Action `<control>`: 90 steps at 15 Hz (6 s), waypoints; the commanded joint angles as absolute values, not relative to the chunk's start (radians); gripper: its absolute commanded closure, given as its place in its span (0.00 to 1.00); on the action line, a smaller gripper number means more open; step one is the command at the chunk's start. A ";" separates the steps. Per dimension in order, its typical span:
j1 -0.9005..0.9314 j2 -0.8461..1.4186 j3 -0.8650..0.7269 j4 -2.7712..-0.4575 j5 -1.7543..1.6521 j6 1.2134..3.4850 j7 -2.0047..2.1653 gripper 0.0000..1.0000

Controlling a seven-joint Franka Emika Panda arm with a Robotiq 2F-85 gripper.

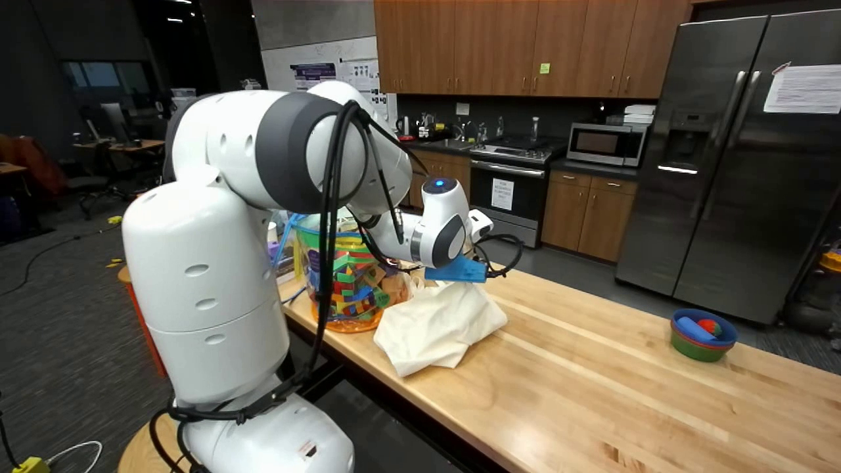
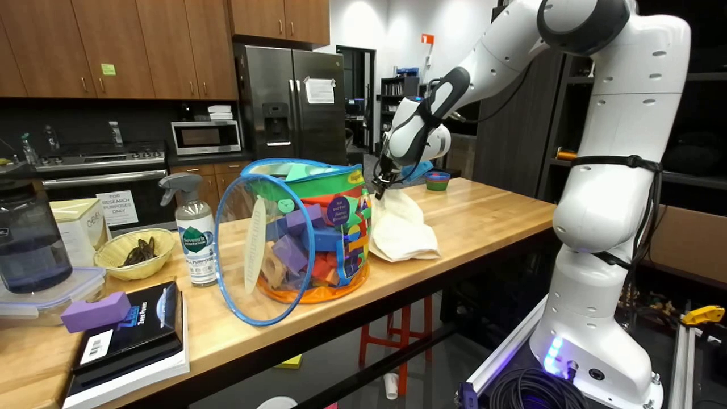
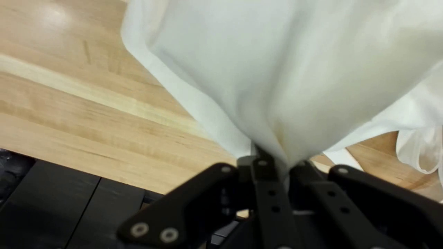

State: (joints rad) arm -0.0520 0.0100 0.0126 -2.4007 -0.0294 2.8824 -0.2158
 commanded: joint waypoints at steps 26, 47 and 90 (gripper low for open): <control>-0.261 -0.061 -0.281 -2.546 -0.159 2.869 -0.294 0.99; -0.379 0.297 -0.406 -2.206 -0.206 2.997 -0.280 0.99; -0.378 0.624 0.186 -1.567 -0.185 3.115 -0.451 0.99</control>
